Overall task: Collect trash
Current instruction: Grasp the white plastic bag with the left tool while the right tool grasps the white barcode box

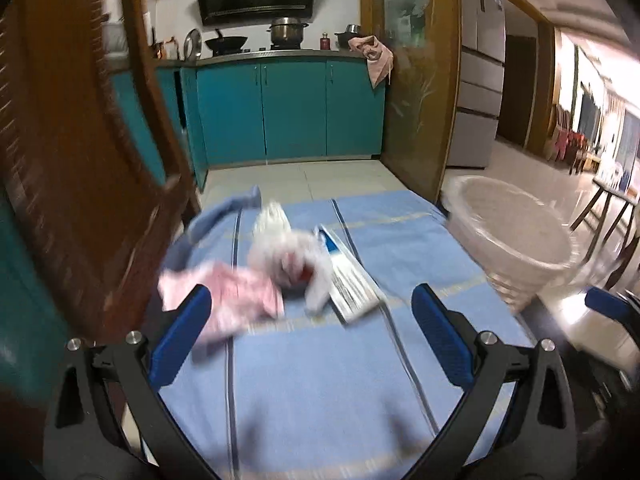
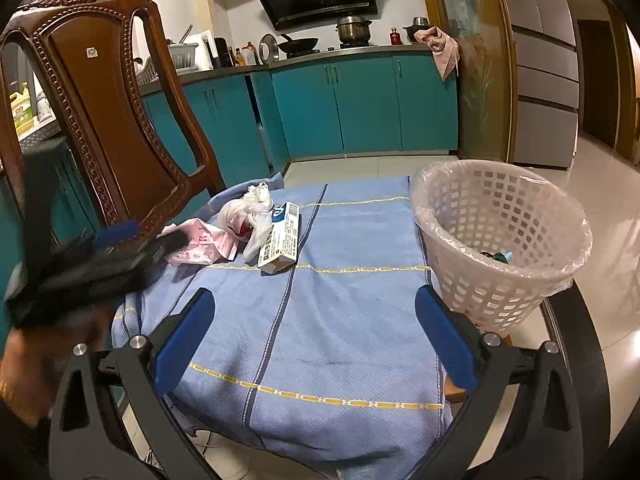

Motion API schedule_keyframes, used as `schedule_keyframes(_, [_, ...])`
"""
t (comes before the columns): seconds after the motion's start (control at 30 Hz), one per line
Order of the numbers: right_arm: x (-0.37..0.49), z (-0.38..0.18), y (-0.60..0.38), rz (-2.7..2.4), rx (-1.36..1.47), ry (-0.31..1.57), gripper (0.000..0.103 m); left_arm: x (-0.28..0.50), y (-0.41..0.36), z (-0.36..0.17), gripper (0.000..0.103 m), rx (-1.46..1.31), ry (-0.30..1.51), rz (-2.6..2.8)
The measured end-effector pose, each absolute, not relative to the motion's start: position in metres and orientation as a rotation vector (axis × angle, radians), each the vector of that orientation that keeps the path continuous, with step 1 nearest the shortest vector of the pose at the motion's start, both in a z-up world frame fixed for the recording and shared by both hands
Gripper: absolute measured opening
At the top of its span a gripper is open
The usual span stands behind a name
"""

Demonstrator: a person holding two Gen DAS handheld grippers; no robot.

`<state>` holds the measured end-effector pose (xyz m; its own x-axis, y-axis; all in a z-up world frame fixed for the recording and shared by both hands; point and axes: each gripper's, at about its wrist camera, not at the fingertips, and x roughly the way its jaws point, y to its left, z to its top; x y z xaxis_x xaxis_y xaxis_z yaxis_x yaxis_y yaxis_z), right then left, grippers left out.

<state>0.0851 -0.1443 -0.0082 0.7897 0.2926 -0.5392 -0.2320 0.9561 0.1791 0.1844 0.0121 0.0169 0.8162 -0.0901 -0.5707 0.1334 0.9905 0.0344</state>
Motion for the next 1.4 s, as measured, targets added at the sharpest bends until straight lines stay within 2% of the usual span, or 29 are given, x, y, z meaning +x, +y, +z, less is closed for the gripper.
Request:
schedule_keyframes(0.23, [0.092, -0.011, -0.148, 0.282, 0.126, 0.616, 0.098, 0.288, 0.004, -0.022, 0.1, 0.157, 0.723, -0.106])
schedule_keyframes(0.3, [0.094, -0.011, -0.146, 0.287, 0.121, 0.619, 0.098, 0.308, 0.003, -0.041, 0.093, 0.172, 0.79, -0.117])
schedule_keyframes(0.37, [0.096, -0.013, -0.142, 0.289, 0.109, 0.626, 0.098, 0.313, 0.005, -0.051, 0.035, 0.159, 0.838, -0.132])
schedule_keyframes(0.4, [0.097, -0.014, -0.14, 0.293, 0.105, 0.63, 0.098, 0.308, 0.01, -0.047, 0.032, 0.105, 0.835, -0.145])
schedule_keyframes(0.43, [0.1, -0.015, -0.138, 0.3, 0.097, 0.636, 0.098, 0.302, 0.017, -0.04, 0.025, 0.058, 0.813, -0.165])
schedule_keyframes(0.47, [0.102, -0.015, -0.135, 0.302, 0.088, 0.639, 0.098, 0.292, 0.021, -0.03, 0.021, 0.022, 0.788, -0.19])
schedule_keyframes(0.63, [0.135, -0.02, -0.106, 0.342, -0.017, 0.679, 0.098, 0.219, 0.046, 0.059, 0.02, -0.116, 0.555, -0.293])
schedule_keyframes(0.73, [0.167, -0.024, -0.091, 0.389, -0.014, 0.727, 0.098, 0.163, 0.061, 0.089, 0.02, -0.161, 0.4, -0.279])
schedule_keyframes(0.87, [0.223, -0.029, -0.059, 0.41, -0.08, 0.789, 0.098, 0.11, 0.076, 0.081, 0.02, -0.18, 0.288, -0.169])
schedule_keyframes(1.13, [0.31, -0.065, 0.001, 0.334, -0.167, 0.981, 0.098, 0.076, 0.097, 0.072, 0.02, -0.228, 0.268, -0.128])
schedule_keyframes(1.17, [0.317, -0.073, 0.004, 0.341, -0.162, 1.016, 0.089, 0.077, 0.098, 0.071, 0.021, -0.229, 0.276, -0.129])
schedule_keyframes(1.2, [0.321, -0.08, 0.003, 0.362, -0.141, 1.052, 0.063, 0.08, 0.099, 0.069, 0.021, -0.231, 0.289, -0.13])
schedule_keyframes(1.3, [0.31, -0.076, -0.006, 0.391, -0.106, 1.029, 0.02, 0.084, 0.102, 0.066, 0.021, -0.237, 0.32, -0.134])
schedule_keyframes(1.4, [0.28, -0.06, -0.025, 0.433, -0.062, 0.963, 0.019, 0.088, 0.097, 0.064, 0.023, -0.23, 0.348, -0.158])
